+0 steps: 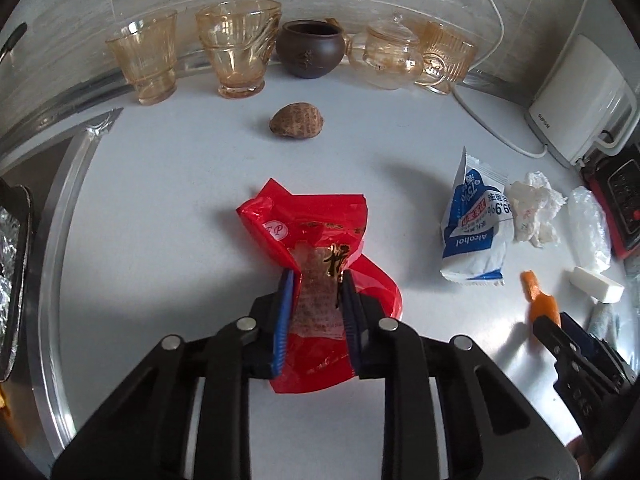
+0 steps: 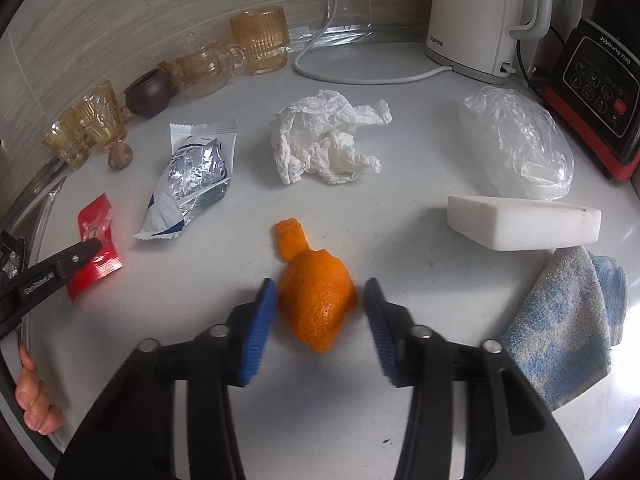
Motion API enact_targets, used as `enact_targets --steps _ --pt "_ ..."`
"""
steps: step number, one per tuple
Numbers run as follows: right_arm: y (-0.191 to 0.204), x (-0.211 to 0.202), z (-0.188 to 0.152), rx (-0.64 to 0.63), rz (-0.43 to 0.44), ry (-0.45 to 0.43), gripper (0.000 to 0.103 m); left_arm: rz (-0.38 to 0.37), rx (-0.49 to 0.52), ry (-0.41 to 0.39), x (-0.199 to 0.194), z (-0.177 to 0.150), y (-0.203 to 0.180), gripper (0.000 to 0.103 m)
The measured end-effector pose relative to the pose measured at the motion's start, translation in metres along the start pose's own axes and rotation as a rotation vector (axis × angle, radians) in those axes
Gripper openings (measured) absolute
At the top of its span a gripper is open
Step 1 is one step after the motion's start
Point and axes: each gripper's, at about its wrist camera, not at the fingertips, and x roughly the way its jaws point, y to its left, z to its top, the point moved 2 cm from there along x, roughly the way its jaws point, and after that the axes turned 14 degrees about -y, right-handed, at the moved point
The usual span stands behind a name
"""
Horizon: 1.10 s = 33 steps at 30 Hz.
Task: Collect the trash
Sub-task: 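Grasp the red snack packet with the left tool while the right tool grasps an orange peel, then carry the red packet and orange peel down over the green basket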
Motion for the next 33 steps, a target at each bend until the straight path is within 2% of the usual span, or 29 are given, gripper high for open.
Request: enact_targets --steps 1,4,7,10,16,20,25,28,33 --pt "0.000 0.000 0.000 0.000 0.002 0.000 0.029 -0.004 0.001 -0.001 -0.003 0.000 0.001 0.023" --pt "0.002 0.000 0.000 -0.005 0.014 0.001 0.018 -0.007 0.027 -0.026 -0.017 -0.003 0.004 0.023" --pt "0.006 -0.005 0.000 0.000 0.032 -0.014 0.016 -0.012 0.060 -0.058 -0.034 -0.004 0.004 0.023" --pt "0.007 -0.021 -0.001 0.002 0.048 -0.035 0.016 -0.059 0.069 -0.062 -0.058 -0.007 0.005 0.023" --pt "-0.004 -0.088 -0.019 0.003 0.065 -0.082 0.016 -0.143 0.148 -0.080 -0.121 -0.031 -0.010 0.023" --pt "-0.021 -0.148 -0.053 -0.005 0.067 -0.089 0.016 -0.218 0.202 -0.055 -0.162 -0.064 -0.028 0.023" --pt "-0.045 -0.206 -0.099 -0.028 0.050 -0.069 0.016 -0.328 0.336 0.009 -0.212 -0.132 -0.067 0.024" --pt "-0.061 -0.236 -0.128 -0.013 0.047 -0.053 0.016 -0.379 0.401 0.068 -0.226 -0.178 -0.085 0.024" --pt "-0.082 -0.269 -0.171 0.027 0.056 -0.022 0.016 -0.443 0.475 0.189 -0.223 -0.249 -0.115 0.025"
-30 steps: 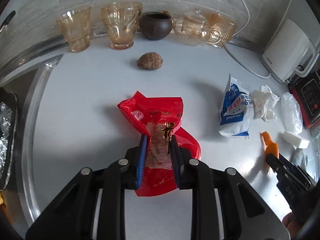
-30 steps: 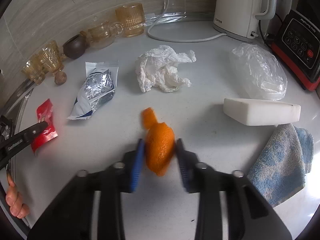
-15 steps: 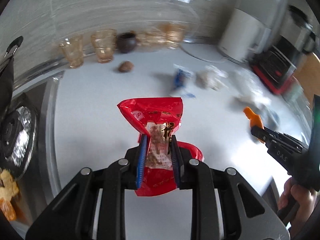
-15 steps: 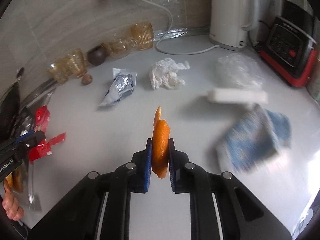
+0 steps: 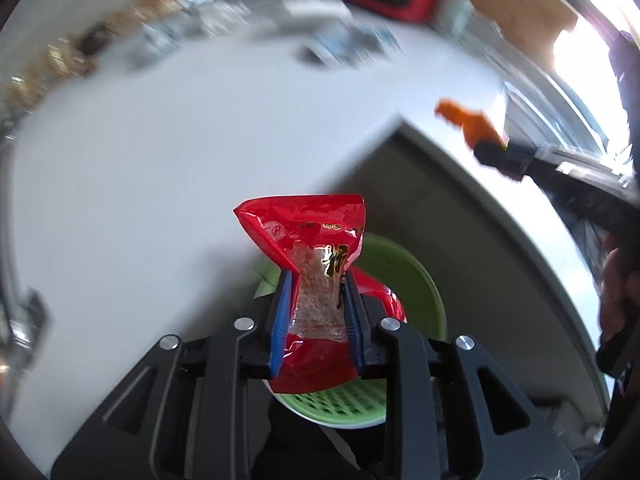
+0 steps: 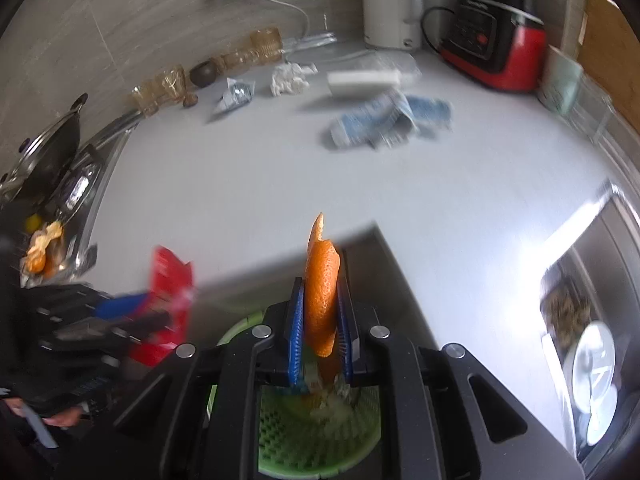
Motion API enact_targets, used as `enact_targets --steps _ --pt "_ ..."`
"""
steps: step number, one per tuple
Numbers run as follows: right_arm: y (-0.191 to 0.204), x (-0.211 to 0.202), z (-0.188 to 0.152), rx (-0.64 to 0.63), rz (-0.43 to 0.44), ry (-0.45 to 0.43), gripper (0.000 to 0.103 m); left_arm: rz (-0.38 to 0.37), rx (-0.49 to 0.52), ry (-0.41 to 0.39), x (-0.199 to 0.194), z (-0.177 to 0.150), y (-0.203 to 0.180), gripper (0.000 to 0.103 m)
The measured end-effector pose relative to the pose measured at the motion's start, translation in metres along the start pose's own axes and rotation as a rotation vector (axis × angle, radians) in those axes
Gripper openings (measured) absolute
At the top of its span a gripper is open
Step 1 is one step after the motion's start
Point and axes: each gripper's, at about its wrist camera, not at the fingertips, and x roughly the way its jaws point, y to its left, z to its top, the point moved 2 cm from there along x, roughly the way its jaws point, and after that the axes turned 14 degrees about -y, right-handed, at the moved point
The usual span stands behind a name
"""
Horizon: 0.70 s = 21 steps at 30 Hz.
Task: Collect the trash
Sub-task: 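Carry the red packet and orange peel down over the green basket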
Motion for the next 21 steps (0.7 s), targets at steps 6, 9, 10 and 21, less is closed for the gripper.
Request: enact_targets --steps 6,9,10,21 --pt "-0.017 -0.027 -0.034 0.016 0.023 0.031 0.016 -0.035 -0.004 0.158 0.054 -0.045 -0.032 0.028" --pt "-0.019 -0.036 -0.043 0.007 0.037 0.036 0.016 -0.022 -0.001 0.175 0.059 -0.053 -0.045 0.036" --pt "-0.020 -0.038 -0.045 0.004 0.044 0.038 0.016 -0.019 0.005 0.171 0.058 -0.054 -0.048 0.042" --pt "-0.020 -0.043 -0.053 -0.021 0.105 0.042 0.016 0.058 -0.042 0.150 0.048 -0.052 -0.047 0.068"
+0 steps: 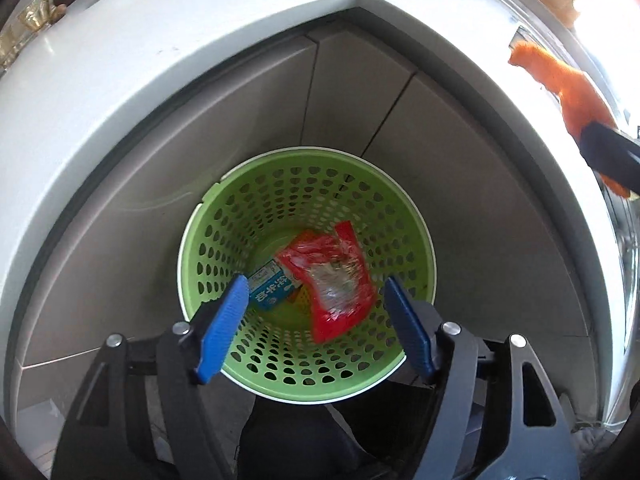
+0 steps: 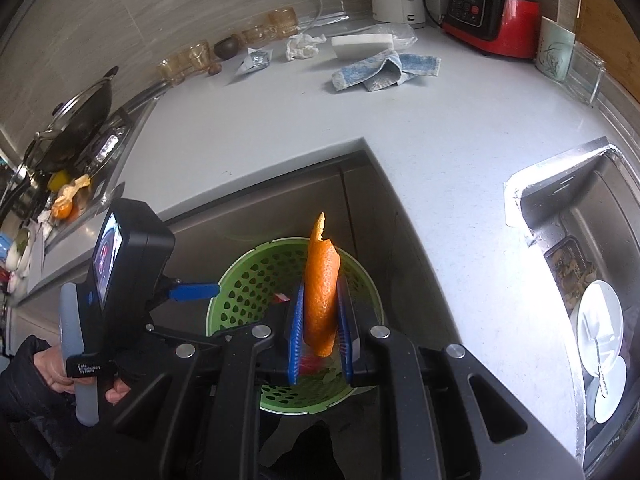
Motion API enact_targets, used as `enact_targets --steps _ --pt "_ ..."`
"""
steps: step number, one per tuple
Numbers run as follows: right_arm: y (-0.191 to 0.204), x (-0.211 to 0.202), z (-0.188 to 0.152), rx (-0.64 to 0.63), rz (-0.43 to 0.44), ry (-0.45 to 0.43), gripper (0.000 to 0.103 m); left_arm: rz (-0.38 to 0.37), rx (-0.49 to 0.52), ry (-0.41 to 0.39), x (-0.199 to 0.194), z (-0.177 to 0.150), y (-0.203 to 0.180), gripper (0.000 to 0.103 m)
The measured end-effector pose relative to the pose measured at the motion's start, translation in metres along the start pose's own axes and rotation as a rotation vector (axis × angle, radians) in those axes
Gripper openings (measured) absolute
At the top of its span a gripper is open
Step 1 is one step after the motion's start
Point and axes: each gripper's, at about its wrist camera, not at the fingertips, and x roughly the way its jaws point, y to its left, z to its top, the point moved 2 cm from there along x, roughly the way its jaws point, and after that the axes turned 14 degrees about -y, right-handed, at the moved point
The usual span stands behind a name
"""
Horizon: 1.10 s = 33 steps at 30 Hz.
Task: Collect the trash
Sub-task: 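Carry the red packet and orange peel down over the green basket, then open both tools to drop the packet and peel into the basket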
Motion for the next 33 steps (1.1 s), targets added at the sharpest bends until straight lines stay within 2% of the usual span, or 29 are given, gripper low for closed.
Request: enact_targets --steps 3,6,10,11,13,20,25,28,33 --pt "0.003 0.003 -0.001 -0.011 0.023 0.008 0.016 0.024 -0.025 -0.019 -0.010 0.007 0.009 0.069" --pt "0.009 0.008 -0.005 -0.033 0.048 0.029 0.017 0.055 -0.085 -0.068 -0.030 0.019 0.027 0.077" --pt "0.018 0.019 -0.015 -0.065 0.074 0.075 0.021 0.143 -0.102 -0.147 -0.056 0.034 0.047 0.083" --pt "0.020 0.022 -0.017 -0.077 0.074 0.088 0.025 0.156 -0.102 -0.156 -0.062 0.037 0.051 0.084" --pt "0.023 0.026 -0.019 -0.074 0.074 0.096 0.047 0.178 -0.114 -0.178 -0.070 0.045 0.062 0.084" --pt "0.024 0.033 -0.002 -0.055 0.052 0.072 0.058 0.195 -0.161 -0.219 -0.082 0.066 0.095 0.084" --pt "0.027 0.037 0.019 -0.049 0.022 0.028 0.075 0.199 -0.158 -0.246 -0.091 0.080 0.112 0.084" --pt "0.031 0.042 0.034 -0.038 0.002 -0.001 0.085 0.201 -0.149 -0.276 -0.095 0.093 0.126 0.091" --pt "0.038 0.054 0.062 -0.009 -0.032 -0.044 0.092 0.198 -0.114 -0.305 -0.093 0.122 0.147 0.091"
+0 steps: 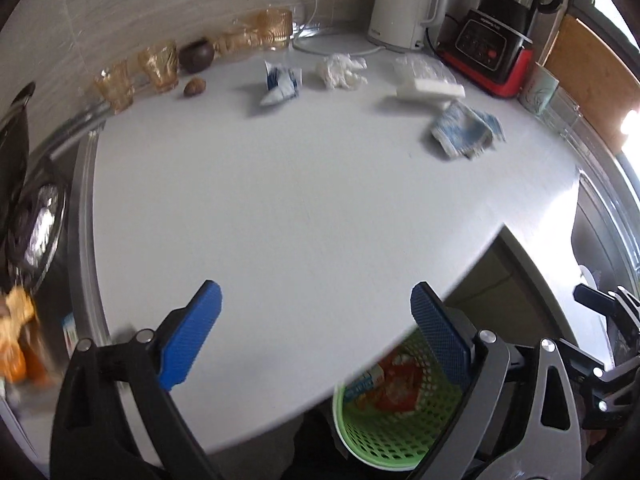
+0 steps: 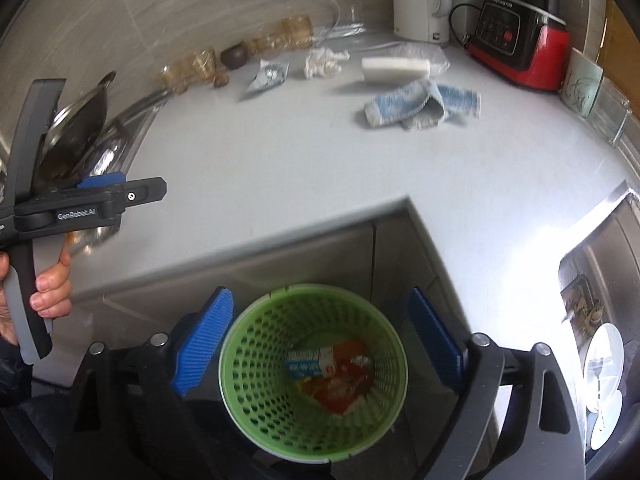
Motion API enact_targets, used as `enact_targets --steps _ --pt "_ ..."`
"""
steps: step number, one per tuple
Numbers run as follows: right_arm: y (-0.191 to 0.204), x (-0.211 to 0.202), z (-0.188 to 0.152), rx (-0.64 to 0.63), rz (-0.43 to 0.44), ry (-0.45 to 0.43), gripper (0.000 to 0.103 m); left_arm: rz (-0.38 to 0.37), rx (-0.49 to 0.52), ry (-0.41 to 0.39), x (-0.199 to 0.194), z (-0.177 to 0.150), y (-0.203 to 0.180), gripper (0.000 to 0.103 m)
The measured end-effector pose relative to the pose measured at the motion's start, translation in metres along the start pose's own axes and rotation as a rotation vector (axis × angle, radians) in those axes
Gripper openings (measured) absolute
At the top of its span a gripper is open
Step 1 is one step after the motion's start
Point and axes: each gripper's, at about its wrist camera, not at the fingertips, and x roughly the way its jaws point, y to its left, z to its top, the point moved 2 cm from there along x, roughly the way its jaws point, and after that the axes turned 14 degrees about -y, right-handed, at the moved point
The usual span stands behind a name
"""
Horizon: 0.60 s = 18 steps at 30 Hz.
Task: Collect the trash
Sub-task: 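Open both tools to drop the packet and peel into the basket, then grasp the white-blue snack packet with the left tool while the right tool grasps crumpled tissue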
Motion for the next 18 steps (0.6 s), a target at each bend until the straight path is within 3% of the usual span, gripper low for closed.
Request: enact_targets --steps 7,18 --pt "0.005 0.024 0.042 0.043 -0.079 -0.054 0.099 -0.021 -0.002 -0.043 0.047 0.052 0.025 0.094" --pt "-0.010 0.065 0.088 0.152 -0.190 -0.081 0.100 -0.003 -0.031 -0.049 0.144 0.120 0.053 0.095"
